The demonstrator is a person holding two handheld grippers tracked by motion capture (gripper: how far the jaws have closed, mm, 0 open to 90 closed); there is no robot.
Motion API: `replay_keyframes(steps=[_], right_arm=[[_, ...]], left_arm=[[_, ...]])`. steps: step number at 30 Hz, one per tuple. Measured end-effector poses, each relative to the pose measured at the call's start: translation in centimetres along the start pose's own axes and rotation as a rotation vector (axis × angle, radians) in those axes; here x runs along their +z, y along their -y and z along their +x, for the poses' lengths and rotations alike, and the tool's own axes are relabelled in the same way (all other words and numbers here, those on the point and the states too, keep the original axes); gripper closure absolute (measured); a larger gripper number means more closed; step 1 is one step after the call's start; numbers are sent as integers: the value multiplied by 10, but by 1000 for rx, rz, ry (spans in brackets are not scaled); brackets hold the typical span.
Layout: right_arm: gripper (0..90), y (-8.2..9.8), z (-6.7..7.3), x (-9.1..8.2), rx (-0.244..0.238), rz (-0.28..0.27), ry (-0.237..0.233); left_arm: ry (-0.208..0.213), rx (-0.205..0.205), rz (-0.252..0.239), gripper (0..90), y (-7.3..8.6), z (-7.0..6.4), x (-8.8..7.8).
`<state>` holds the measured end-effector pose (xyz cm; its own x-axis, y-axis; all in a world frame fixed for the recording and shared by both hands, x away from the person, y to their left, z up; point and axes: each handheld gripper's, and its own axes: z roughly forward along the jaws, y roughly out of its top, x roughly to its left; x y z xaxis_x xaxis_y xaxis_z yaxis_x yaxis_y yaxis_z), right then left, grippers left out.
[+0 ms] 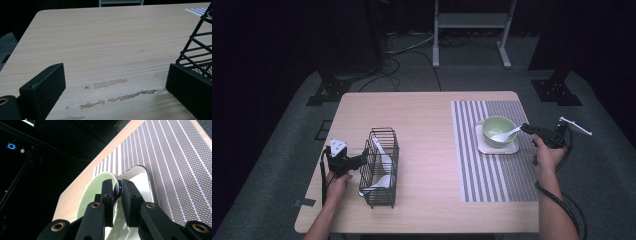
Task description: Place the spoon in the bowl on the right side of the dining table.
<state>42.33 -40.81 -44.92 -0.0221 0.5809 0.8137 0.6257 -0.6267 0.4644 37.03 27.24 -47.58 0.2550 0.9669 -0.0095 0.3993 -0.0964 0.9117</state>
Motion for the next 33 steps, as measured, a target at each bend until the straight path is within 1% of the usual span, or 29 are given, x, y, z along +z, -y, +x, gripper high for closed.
replay_keyframes(steps=[2,9,13,19,22,24,27,28,31,33], right_arm=[[786,0,-1,-1,-3,3,5],[747,-1,-2,1,-11,12,2],[673,0,-3,1,-5,20,-25],[591,2,-1,-2,-46,28,-14],[554,2,-1,-4,-61,34,-25],[515,4,-1,-6,-79,41,-15],[471,6,-2,-9,-90,39,-1],[452,7,-4,-11,-82,33,-15],[438,8,-5,-14,-85,35,-7],[435,9,-6,-15,-88,38,-10]], left_arm=[[-3,-1,0,16,0,0,0],[-3,-7,1,16,0,0,0],[-3,-8,0,16,0,0,0],[-3,-6,1,16,0,0,0],[-1,5,-1,16,0,-1,0],[-3,9,-2,16,0,-1,0],[0,8,-5,16,0,-2,0],[3,6,-5,16,0,-1,0],[0,4,-3,16,0,-1,-1],[2,4,-4,16,0,-1,-1]])
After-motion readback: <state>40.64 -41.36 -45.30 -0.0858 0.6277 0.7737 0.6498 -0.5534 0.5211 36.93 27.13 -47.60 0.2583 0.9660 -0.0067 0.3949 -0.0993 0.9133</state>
